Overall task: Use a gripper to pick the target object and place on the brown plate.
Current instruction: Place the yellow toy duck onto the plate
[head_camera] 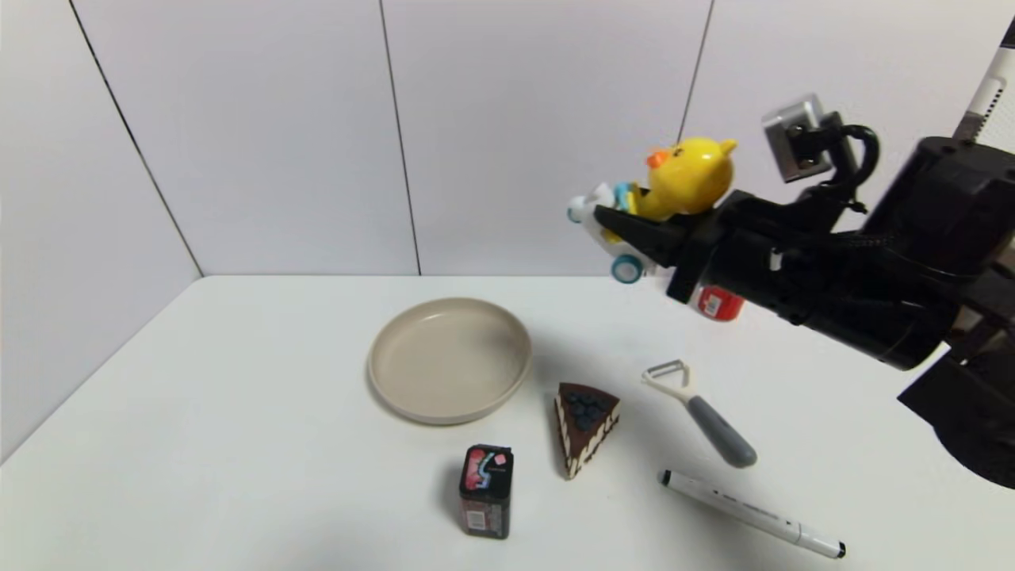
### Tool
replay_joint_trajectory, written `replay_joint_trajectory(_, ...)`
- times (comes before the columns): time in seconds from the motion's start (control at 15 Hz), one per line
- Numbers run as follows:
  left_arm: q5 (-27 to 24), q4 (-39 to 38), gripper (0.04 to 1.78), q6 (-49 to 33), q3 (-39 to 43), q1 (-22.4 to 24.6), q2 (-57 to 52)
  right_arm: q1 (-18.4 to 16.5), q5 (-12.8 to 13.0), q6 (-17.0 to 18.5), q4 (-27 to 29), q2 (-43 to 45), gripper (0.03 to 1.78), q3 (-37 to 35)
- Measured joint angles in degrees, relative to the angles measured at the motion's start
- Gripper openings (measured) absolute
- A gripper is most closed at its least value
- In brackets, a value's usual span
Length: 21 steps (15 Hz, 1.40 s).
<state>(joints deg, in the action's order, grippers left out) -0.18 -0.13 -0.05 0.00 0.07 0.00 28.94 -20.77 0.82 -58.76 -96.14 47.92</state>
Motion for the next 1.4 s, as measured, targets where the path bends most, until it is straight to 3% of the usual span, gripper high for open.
replay_joint_trajectory(0.33, 0.0, 0.0, 1.69, -0.02, 0.0, 0.0, 0.0, 9.09, -0.12, -3.57, 3.19, -14.37, 0.81, 13.79)
replay_joint_trajectory(0.6, 0.0, -0.02, 1.69, -0.02, 0.0, 0.0, 0.0, 12.13, 0.46, -7.7, 13.23, -26.69, 0.81, 29.17)
replay_joint_trajectory(0.8, 0.0, -0.02, 1.69, -0.02, 0.0, 0.0, 0.0, 12.96, 1.57, -9.0, 22.95, -33.27, 0.81, 41.46)
replay_joint_trajectory(1.0, 0.02, 0.0, 1.69, -0.02, 0.0, 0.0, 0.0, 13.06, 2.08, -11.37, 33.07, -37.16, 0.81, 48.17)
replay_joint_trajectory(1.4, 0.02, -0.02, 1.69, -0.02, 0.0, 0.0, 0.0, 12.26, 4.51, -14.87, 35.83, -39.56, 0.81, 50.62)
